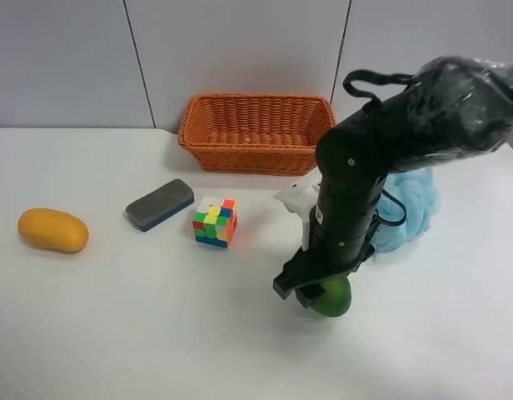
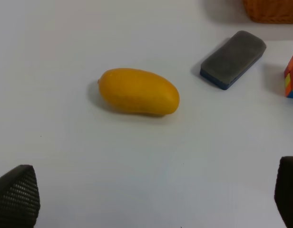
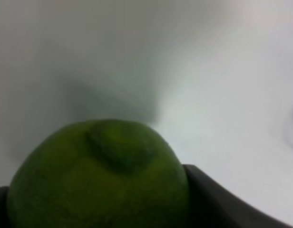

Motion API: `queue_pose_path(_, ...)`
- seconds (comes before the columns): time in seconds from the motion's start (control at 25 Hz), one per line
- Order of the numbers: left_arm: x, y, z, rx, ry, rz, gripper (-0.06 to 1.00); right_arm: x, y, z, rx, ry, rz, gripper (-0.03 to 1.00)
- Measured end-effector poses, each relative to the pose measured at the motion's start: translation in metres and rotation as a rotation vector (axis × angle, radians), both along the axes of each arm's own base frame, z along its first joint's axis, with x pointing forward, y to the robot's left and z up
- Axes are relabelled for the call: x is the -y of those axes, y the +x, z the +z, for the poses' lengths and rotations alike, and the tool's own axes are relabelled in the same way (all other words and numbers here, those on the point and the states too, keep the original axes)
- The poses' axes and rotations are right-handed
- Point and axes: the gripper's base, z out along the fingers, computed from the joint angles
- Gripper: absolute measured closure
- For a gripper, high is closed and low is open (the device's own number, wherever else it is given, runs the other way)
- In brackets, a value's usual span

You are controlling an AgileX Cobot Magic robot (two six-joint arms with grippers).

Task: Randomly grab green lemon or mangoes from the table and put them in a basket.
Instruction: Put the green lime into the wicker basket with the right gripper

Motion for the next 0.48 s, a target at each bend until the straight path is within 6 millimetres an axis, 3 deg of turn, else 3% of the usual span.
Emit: queue_pose_path(0.48,0.0,0.0,0.0,0.0,0.0,0.0,-0.05,-0.017,0.021,0.088,0.049,0.037,-0.004,0.31)
